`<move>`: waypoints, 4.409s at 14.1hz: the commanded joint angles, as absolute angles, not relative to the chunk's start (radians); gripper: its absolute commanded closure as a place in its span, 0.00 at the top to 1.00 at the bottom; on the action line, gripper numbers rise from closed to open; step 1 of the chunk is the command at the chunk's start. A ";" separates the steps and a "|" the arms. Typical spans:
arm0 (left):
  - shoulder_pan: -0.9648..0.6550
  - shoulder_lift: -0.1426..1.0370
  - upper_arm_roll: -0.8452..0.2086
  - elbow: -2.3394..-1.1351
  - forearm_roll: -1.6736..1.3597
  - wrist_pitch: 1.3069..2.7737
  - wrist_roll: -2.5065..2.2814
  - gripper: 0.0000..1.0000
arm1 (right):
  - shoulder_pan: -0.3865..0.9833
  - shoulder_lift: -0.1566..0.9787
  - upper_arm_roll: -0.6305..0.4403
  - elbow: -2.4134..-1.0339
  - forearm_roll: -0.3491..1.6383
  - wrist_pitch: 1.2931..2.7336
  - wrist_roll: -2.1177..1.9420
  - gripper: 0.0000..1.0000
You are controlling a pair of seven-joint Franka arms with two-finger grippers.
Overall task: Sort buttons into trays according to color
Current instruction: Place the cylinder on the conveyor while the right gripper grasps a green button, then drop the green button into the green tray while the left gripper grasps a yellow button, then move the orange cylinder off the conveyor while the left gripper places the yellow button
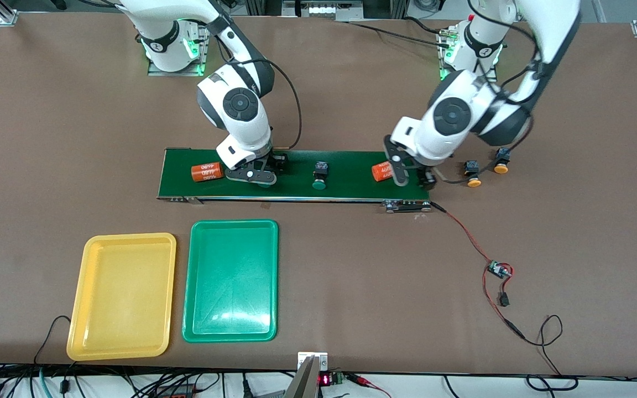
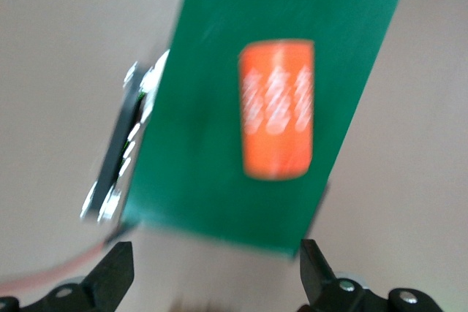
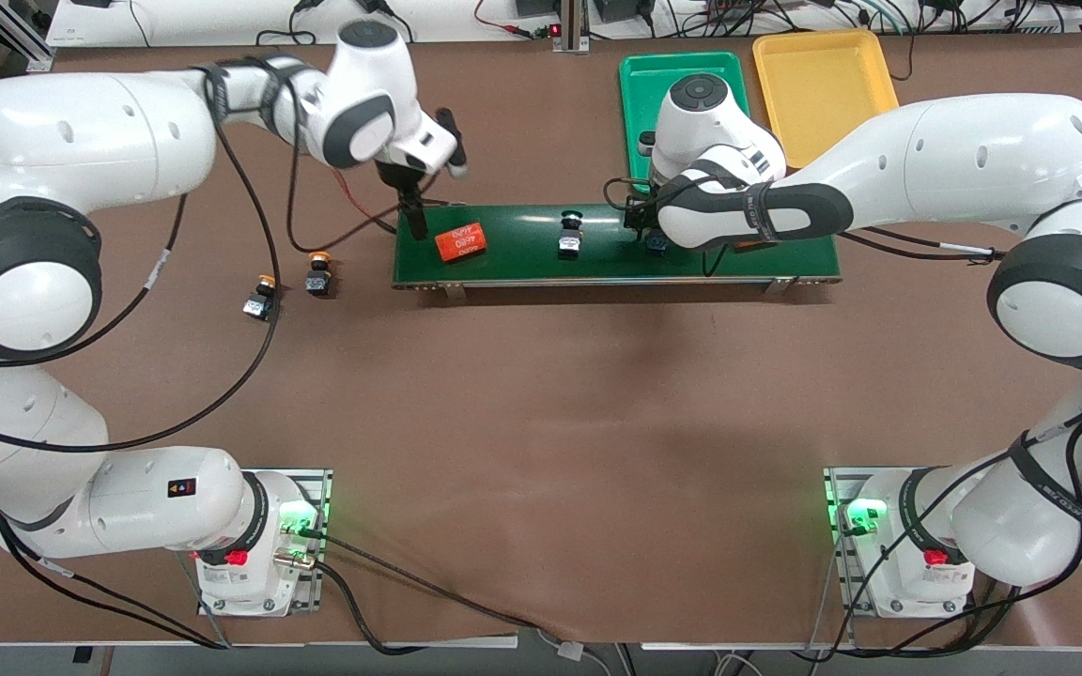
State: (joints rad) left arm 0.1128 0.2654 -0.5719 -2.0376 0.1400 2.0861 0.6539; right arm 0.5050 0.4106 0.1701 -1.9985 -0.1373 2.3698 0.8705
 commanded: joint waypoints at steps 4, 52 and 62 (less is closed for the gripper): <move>0.026 0.158 -0.286 -2.034 0.081 1.973 0.345 1.00 | 0.505 0.416 0.164 -1.979 -0.169 2.358 0.853 0.11; -0.094 0.327 -0.371 -2.094 -0.195 2.206 -0.302 1.00 | 0.328 0.243 0.084 -1.994 -0.083 2.201 0.409 1.00; -0.020 0.201 -0.187 -2.017 0.048 1.789 -0.298 1.00 | 0.497 0.238 0.083 -2.111 -0.089 2.341 0.672 1.00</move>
State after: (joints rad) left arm -0.0228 0.1997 -0.2012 -2.0099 -0.0417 1.8387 -0.3014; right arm 0.4839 0.2421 0.0902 -2.1032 -0.0886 2.3294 0.6653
